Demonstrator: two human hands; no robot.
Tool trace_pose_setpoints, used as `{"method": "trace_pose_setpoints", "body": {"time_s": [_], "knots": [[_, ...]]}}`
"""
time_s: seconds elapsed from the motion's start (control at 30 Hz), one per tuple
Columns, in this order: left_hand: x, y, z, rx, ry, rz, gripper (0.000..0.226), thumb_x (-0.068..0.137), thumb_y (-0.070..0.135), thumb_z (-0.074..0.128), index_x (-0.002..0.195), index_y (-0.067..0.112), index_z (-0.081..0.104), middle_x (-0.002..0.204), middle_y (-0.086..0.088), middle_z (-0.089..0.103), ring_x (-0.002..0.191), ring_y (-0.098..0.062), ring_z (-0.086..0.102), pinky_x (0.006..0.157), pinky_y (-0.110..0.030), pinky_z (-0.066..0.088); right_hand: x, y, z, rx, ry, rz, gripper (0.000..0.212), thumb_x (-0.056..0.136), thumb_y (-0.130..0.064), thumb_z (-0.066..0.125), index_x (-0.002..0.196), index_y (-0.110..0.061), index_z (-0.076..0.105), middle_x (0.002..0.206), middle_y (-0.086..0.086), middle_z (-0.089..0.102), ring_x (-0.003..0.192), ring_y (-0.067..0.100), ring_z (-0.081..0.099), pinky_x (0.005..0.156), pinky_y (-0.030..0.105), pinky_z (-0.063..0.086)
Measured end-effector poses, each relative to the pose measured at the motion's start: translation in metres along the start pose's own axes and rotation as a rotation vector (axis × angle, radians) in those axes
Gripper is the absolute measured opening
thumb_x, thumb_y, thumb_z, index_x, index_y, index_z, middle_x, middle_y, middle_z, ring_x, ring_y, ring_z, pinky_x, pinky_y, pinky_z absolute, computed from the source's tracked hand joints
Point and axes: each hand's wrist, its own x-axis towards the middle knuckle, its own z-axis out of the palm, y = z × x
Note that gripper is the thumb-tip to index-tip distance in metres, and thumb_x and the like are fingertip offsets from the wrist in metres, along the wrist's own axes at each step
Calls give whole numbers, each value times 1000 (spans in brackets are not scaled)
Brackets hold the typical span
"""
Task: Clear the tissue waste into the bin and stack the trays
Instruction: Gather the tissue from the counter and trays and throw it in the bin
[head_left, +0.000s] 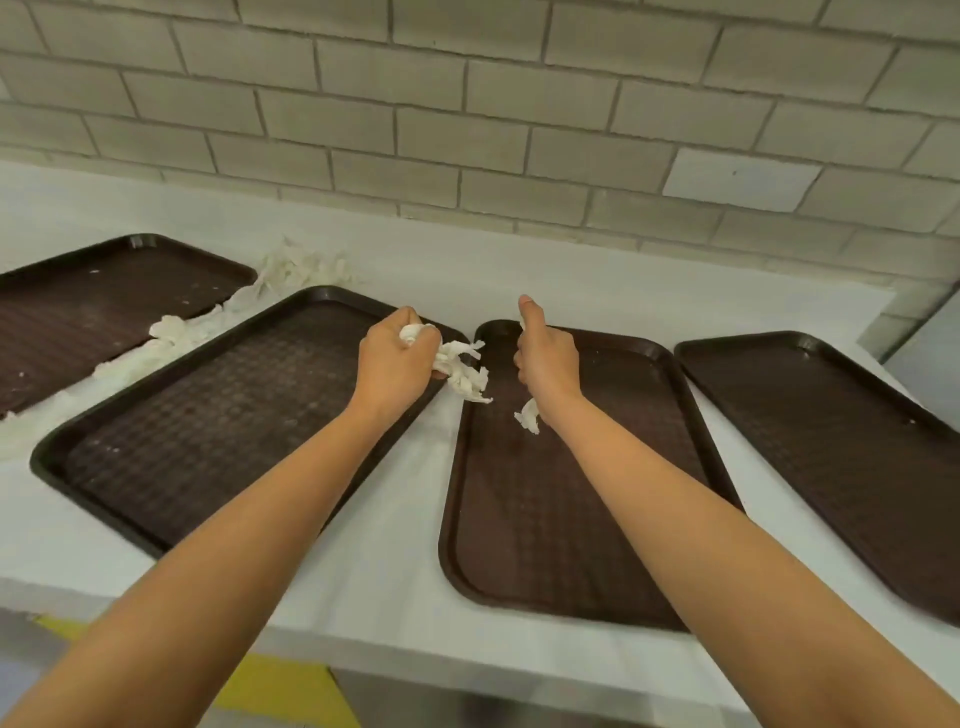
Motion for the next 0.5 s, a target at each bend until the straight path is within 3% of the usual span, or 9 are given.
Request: {"method": "trace_pose_setpoints", "body": {"time_s": [0.17, 0.33, 0.5], "knots": [[-54, 12, -11, 36, -28, 17, 29, 86, 11, 50, 60, 15, 37, 58, 3, 37, 56, -10, 35, 52, -24, 32, -50, 3, -21, 66, -5, 21, 53, 94, -42, 38, 47, -17, 39, 33, -10, 39, 44, 13, 37, 50, 28, 28], [-100, 22, -8, 56, -80, 12, 18, 85, 12, 50, 69, 7, 45, 59, 2, 36, 59, -11, 36, 54, -26, 33, -97, 19, -49, -49, 22, -15, 44, 89, -24, 44, 47, -18, 31, 43, -7, 33, 47, 12, 28, 52, 31, 24], [-141, 38, 7, 53, -151, 27, 35, 87, 23, 57, 59, 16, 37, 56, 3, 39, 54, -9, 40, 53, -23, 35, -127, 23, -84, -146, 64, -66, 34, 83, -17, 50, 51, -12, 38, 51, -2, 33, 51, 13, 29, 56, 32, 29]]}}
